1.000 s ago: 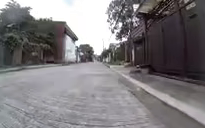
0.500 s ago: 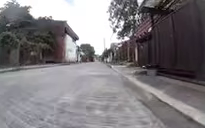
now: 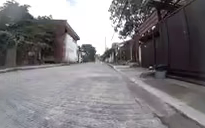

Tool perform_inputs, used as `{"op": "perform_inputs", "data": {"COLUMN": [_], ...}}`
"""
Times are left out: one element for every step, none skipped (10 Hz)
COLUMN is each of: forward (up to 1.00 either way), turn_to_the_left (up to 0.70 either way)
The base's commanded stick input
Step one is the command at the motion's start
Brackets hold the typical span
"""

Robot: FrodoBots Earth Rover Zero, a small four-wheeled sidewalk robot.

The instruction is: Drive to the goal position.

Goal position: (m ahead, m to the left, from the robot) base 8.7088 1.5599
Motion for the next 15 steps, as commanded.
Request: {"op": "perform_inputs", "data": {"forward": [1.0,1.0,1.0,1.0,1.0,1.0,1.0,1.0,1.0,1.0,1.0,1.0,1.0,1.0,1.0], "turn_to_the_left": [0.0,0.0,0.0,0.0,0.0,0.0,0.0,0.0,0.0,0.0,0.0,0.0,0.0,0.0,0.0]}}
